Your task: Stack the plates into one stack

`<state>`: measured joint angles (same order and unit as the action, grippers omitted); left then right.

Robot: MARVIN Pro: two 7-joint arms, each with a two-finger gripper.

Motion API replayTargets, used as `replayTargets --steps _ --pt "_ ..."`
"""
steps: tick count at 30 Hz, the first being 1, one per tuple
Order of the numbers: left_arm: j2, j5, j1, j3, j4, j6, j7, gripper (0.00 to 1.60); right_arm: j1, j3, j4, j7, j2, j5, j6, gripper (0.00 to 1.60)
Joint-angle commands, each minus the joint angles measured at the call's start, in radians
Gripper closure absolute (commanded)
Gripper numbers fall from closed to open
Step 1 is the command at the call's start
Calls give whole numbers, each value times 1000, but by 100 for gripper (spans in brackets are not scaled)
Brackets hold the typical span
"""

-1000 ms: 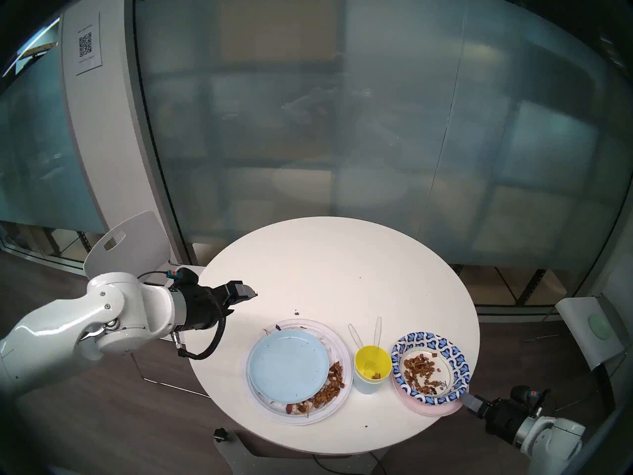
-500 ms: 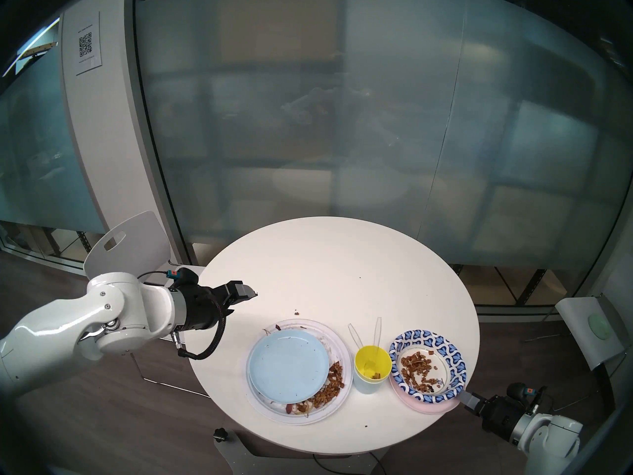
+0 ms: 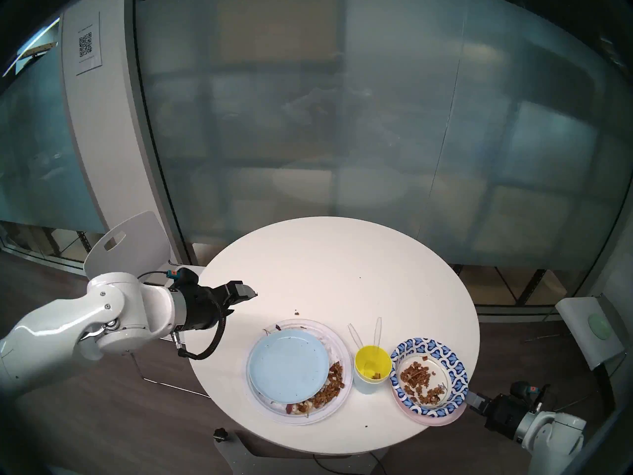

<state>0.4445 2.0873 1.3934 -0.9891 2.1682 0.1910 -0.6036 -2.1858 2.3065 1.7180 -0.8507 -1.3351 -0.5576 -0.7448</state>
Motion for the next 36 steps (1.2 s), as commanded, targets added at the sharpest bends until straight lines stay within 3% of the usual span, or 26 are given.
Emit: replayTargets --steps 1,12,13,14,18,20,29,36 --pt "-1 -1 -10 -10 11 0 6 0 -10 15 19 -16 26 -2 -11 90" --pt "-2 -1 -11 -8 11 -1 6 0 -9 14 5 -35 48 1 -22 98" --pt "-2 -1 -11 -8 11 -1 6 0 -7 13 3 -35 48 2 -21 123" --pt "-2 -1 -11 -8 11 -1 6 0 -5 11 0 -37 48 1 -21 133" --pt "-3 -1 -11 -7 11 -1 7 0 3 6 -12 -37 52 4 -17 137" --pt "-3 -1 -12 -7 11 -2 7 0 7 5 -18 -39 54 4 -15 160" --pt "-3 0 -13 -6 11 -2 7 0 16 16 -15 -46 77 0 -27 160" --pt "-3 0 -14 -5 11 -3 7 0 22 30 2 -53 131 5 -61 160"
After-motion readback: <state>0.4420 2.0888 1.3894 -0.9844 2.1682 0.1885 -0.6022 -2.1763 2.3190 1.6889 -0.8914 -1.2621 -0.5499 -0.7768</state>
